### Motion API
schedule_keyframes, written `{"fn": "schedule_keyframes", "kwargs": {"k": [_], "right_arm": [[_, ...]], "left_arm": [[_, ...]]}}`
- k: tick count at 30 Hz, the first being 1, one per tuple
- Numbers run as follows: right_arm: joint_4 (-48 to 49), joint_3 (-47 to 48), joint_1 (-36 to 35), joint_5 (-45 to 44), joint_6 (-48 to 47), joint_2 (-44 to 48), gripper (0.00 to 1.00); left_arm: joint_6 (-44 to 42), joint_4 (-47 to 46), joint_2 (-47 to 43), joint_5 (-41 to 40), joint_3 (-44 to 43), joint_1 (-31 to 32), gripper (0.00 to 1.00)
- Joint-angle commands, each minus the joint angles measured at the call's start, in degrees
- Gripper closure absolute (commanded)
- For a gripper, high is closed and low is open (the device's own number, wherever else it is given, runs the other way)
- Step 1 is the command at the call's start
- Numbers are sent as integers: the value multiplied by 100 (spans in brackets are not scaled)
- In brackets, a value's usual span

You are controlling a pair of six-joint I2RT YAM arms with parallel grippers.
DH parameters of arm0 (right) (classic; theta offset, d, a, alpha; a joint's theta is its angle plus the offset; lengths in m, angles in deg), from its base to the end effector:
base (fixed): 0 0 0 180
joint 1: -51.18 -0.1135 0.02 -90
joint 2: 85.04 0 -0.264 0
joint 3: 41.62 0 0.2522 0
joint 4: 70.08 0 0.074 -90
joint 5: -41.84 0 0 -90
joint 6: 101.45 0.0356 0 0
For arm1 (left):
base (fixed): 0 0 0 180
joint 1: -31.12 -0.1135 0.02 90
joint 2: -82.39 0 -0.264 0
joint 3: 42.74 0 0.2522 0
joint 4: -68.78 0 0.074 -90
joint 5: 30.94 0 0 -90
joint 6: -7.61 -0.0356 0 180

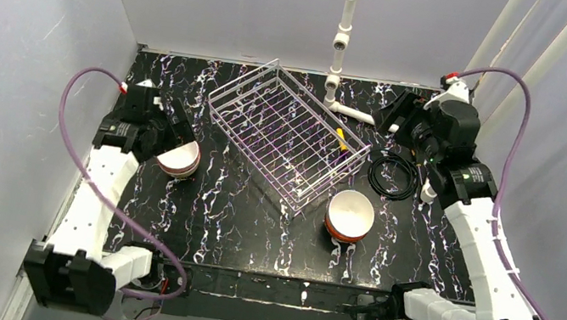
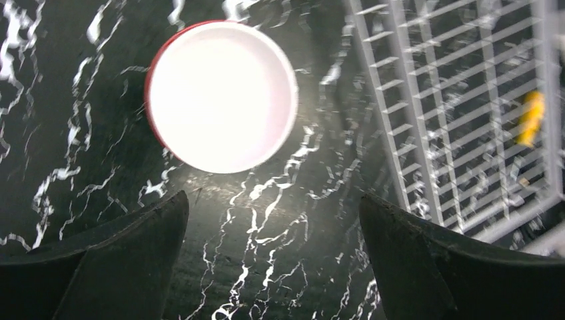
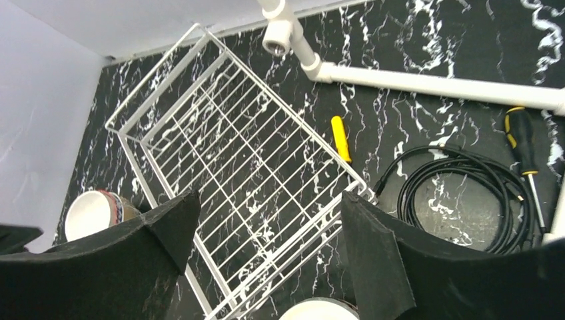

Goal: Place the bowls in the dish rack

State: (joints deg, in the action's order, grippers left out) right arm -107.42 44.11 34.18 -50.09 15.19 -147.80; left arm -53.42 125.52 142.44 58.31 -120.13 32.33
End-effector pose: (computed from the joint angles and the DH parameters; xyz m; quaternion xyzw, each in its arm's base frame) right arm 0.2275 0.0683 0.4194 0.0767 0.7862 0.2155 0.5741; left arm 0.2136 -0.0040 0.3478 -0.2196 0.8770 -0.1055 0.4142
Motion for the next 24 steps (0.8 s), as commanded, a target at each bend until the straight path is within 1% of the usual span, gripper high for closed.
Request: {"fn": "schedule_keyframes", "kwargs": {"k": [1,4,5,7,9,11,14,18,24], "right_arm": [[648,-354,16,335,-87,46,13],[973,-539,16,493,43,-95,13],[1027,-567,20,566,76,-188,13],[1114,-555,19,758,118,-417,14],[1168,-539,13,980,150,-631,18],[1306,-576,13,1207,178,-823,21],[1639,-673,17,1593,288,-1008,25],[2053,-808,13,2080,463,-1206,30],[2260,-791,-3,2275,578,-1436,35]], "left_arm": [[956,41,486,-1184,55,-33,2],[1292,-148,890,-1431,92,-33,2],[1411,-162,1004,-1559,122,-33,4],[1635,-111,1190,-1921,188,-33,9],[1725,-163,1331,-2180,264,-46,22],[1723,-182,1491,-2314,253,-49,28],[1745,-13,1780,-2438,169,-59,32],[1879,-20,1913,-2638,439,-60,37],[1876,-192,1888,-2542,589,-69,56]]}}
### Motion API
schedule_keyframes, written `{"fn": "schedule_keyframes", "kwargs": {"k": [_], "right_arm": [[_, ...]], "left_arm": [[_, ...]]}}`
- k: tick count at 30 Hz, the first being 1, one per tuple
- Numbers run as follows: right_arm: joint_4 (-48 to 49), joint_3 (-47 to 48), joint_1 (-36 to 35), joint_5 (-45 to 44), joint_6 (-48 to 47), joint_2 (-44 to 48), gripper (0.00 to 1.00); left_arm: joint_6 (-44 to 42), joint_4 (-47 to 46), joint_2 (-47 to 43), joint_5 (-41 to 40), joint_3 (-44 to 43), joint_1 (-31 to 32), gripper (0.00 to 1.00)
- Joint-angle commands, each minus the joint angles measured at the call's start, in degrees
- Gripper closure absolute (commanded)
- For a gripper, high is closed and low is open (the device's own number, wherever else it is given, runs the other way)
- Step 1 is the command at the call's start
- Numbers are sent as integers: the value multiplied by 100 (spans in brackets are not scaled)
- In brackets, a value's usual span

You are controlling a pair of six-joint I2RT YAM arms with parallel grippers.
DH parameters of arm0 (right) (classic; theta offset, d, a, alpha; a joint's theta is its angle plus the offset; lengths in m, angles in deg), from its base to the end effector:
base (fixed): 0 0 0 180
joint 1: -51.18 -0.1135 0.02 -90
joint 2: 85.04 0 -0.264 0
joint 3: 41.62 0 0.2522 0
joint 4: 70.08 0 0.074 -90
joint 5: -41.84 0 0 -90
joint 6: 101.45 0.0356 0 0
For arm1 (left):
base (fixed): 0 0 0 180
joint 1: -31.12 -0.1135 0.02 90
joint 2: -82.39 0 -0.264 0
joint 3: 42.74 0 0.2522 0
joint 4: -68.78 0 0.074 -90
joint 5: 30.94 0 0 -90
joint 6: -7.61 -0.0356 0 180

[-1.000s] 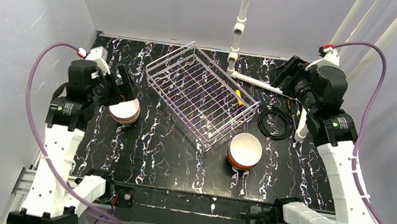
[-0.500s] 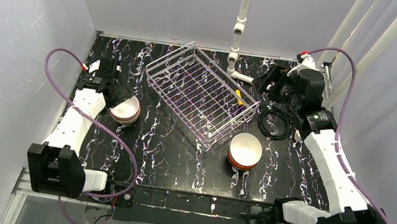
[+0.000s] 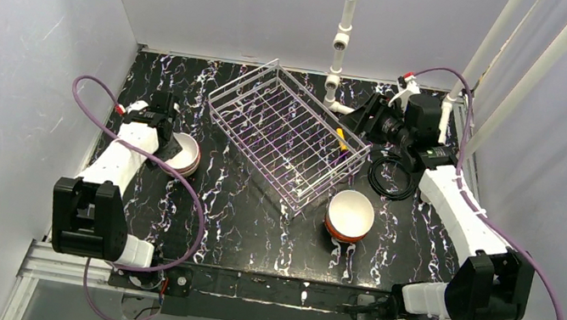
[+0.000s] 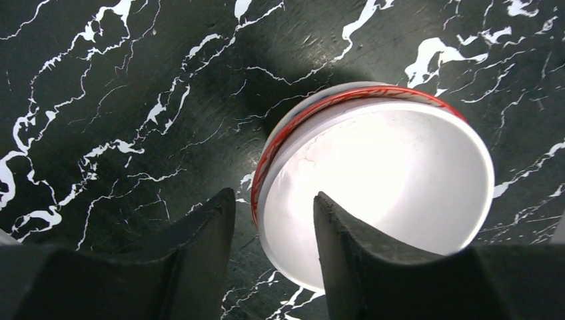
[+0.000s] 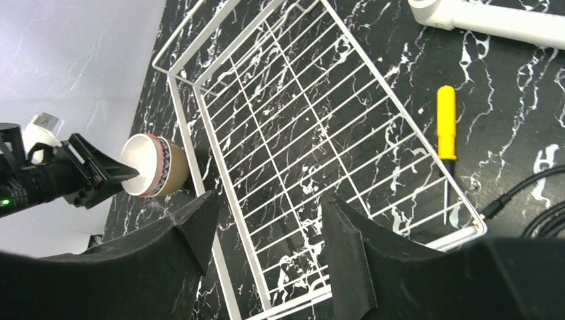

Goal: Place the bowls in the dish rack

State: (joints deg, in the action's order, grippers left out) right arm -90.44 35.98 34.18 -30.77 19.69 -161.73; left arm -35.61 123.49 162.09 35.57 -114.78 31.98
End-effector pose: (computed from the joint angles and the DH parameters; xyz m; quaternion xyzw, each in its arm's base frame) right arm 0.2964 0.1017 0.3385 0.0127 0.8116 0.3455 0.4709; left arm 0.2724 0.0101 0.2451 -0.4156 0.8565 0.0864 0.2937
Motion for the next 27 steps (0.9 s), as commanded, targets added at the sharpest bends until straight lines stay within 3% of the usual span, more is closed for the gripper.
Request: {"fn": "schedule_keyframes", "kwargs": {"k": [1,6,13,17,27], "right_arm": [[581,30,-13,353,140,-74,35],[615,76,-43,353,203,-151,37],[615,112,-101,346,246,-165,38],[610,130,-140,303,270,-167,38],[570,302,-558,396,119,-316,38]], "left_arm": [[81,1,-90,-284,46,-34,60],[47,13,-258,-374,68,-36,76],[-11,163,-446,-413,42,-34,86],[-74,195,-475,-351,4,-34,99],[-626,301,-724,-3,-439,-34,100]]}}
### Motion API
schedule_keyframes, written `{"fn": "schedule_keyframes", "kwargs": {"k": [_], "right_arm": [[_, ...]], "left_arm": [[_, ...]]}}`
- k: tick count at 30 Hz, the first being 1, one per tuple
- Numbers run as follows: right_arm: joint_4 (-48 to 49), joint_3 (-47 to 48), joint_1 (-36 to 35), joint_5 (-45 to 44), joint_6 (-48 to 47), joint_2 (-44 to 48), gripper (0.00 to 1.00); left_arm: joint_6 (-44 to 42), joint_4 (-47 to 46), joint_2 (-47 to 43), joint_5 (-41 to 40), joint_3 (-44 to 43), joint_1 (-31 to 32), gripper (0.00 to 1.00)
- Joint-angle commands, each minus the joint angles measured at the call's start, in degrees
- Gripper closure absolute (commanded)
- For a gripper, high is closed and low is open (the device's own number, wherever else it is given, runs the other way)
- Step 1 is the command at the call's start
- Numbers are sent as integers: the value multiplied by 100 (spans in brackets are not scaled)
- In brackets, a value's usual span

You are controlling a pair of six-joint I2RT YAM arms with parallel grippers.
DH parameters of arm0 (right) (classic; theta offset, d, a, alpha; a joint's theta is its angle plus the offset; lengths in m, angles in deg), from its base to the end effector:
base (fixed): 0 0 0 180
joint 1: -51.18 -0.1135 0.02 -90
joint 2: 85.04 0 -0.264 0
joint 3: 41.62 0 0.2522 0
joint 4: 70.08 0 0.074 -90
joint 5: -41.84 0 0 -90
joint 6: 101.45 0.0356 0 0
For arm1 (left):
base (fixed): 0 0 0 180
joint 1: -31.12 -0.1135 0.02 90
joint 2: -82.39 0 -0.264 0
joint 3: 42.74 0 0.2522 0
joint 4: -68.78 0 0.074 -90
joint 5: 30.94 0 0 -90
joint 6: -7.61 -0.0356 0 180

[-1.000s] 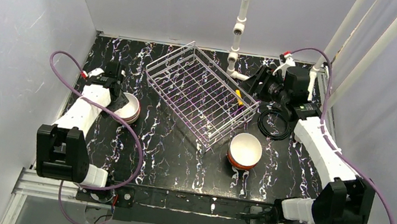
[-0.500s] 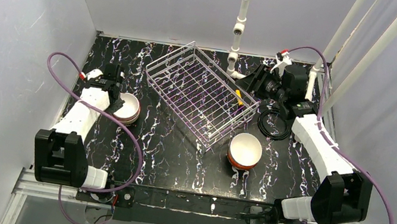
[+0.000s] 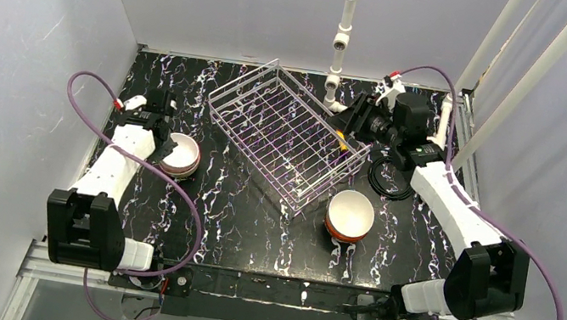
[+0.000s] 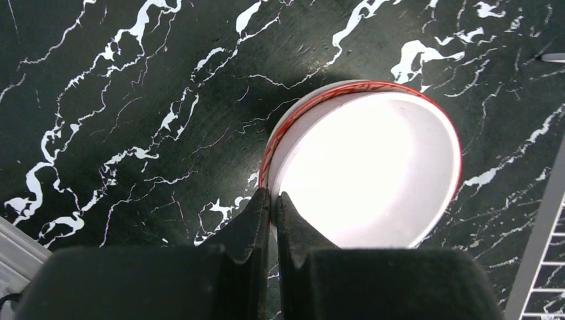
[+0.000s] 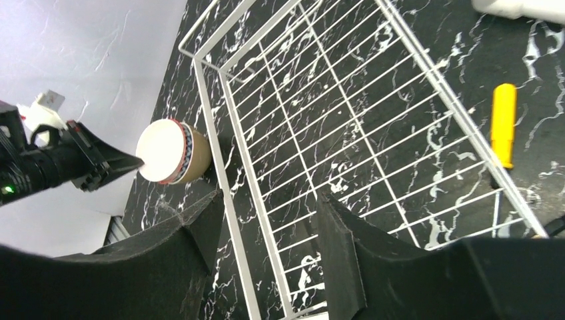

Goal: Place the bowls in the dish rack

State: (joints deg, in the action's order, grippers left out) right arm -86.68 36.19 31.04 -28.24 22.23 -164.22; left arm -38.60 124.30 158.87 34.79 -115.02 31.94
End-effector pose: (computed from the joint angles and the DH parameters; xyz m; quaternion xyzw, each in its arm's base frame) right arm 0.3008 0.1232 0.3336 -0.0071 0.8031 0.3869 0.4531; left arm 0.2637 0.0109 0.2598 -0.3967 0.8580 0.0908 0.3133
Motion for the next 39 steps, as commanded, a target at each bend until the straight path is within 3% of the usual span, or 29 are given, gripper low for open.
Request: {"fn": "schedule_keyframes", "kwargs": {"k": [1,10,16,21,26,28,36,39], "right_arm": [[227,303,-344,159,-214,-79,38],[1764,267,-1490,441,-1091,-289,32],[2409,555,-2519,741,-2148,-800,32],[2077,1162,-3136,969,-3249,-1284,30],[1652,1470,-3561,1045,-4248,-1607,32],[1020,1667,-3813,882,-4876,-1777,33],[-199,1835,-4291,73,-6553,-2140,38],[-667,2056,-4382,-64,-7062,-2323,47]], "left_arm": [[-450,246,-477,151,-517,-29,100],[-1357,627,-706,980,-1291,-29,100],[-2073,498,-645,2974,-1656,-14,100],[-2593,425,-694,3837,-1519,30,100],[-2845,442,-949,4017,-1243,64,100],[-2886,559,-932,4073,-1248,95,100],[-3023,1130,-908,3471,-1221,351,100],[-3134,1203,-928,3273,-1222,549,100]]}}
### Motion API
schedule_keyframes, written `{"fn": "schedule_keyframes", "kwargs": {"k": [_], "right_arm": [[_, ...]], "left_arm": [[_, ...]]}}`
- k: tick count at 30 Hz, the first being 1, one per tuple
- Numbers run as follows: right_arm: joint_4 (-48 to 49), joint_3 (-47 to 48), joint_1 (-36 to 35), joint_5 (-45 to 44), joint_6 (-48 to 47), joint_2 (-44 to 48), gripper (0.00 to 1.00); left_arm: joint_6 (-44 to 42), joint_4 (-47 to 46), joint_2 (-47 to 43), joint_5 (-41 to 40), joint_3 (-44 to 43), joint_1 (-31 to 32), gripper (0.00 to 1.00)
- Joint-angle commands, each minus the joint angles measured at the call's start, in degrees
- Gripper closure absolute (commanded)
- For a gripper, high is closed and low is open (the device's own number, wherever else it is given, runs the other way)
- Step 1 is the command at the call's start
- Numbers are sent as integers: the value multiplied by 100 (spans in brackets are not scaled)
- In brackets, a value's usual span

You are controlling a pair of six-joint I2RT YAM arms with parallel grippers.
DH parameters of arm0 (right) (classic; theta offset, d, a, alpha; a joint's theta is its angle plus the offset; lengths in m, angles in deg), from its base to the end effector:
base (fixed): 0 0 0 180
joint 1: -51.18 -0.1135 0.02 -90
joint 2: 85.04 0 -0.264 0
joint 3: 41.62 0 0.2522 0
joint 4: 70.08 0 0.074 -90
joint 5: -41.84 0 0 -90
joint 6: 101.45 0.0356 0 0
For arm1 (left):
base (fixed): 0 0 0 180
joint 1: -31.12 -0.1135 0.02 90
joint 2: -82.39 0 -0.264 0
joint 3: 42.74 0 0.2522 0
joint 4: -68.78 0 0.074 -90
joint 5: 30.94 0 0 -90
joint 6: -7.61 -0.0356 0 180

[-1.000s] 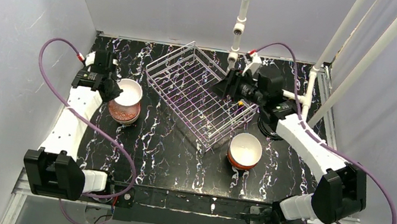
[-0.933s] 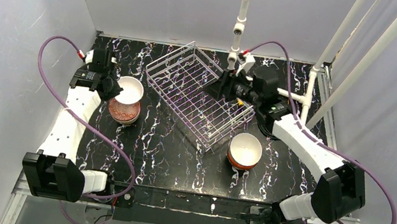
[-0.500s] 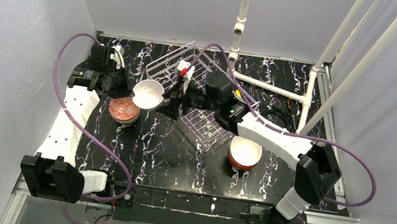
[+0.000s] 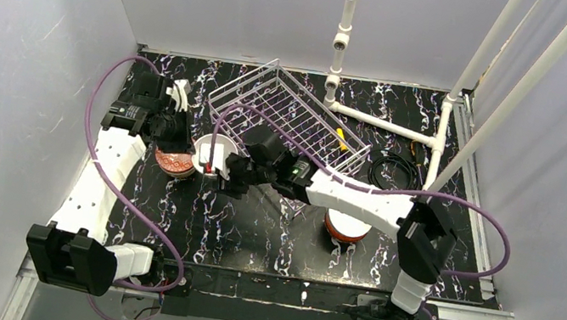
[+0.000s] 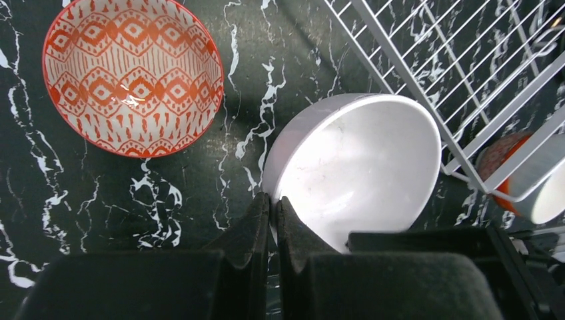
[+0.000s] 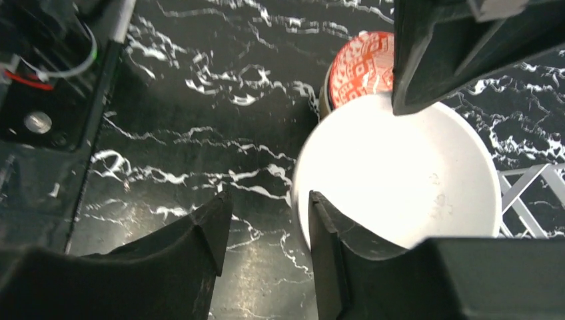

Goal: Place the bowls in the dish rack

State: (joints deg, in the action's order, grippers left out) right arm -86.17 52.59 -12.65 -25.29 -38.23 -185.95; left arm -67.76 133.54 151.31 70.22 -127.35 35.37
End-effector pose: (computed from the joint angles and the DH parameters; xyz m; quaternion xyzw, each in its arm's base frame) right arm 0.1723 0.3821 0.3019 -0.6575 0.4962 0.3289 0.4619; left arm 0.2380 -0.0246 0.3457 -0.0505 0.9317 -0.1469 0.3283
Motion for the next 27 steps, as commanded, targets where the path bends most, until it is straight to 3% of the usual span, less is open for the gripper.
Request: {"fn": "schedule_keyframes", "kwargs": {"k": [1,9,14,21,27], "right_arm": [[-848,506,-53,-446,-1154,-229,51],[-1073,754,-351,-940,-1710,-607,67],[-937,835,-540,-1162,-1809,-709,97],[-478,624,-578,-1052,-1596,-528,99],[74,233,-573,-981,-1324,-233,99]], "left_arm": [[-274,305,-177,-337,12,279,100],[-464,406,-263,-580,81,567,100],[-437,436,-354,-708,72,577,100],[-156,490,-421,-856,-93,577,100],[38,423,-462,-613,-368,577,71]]}}
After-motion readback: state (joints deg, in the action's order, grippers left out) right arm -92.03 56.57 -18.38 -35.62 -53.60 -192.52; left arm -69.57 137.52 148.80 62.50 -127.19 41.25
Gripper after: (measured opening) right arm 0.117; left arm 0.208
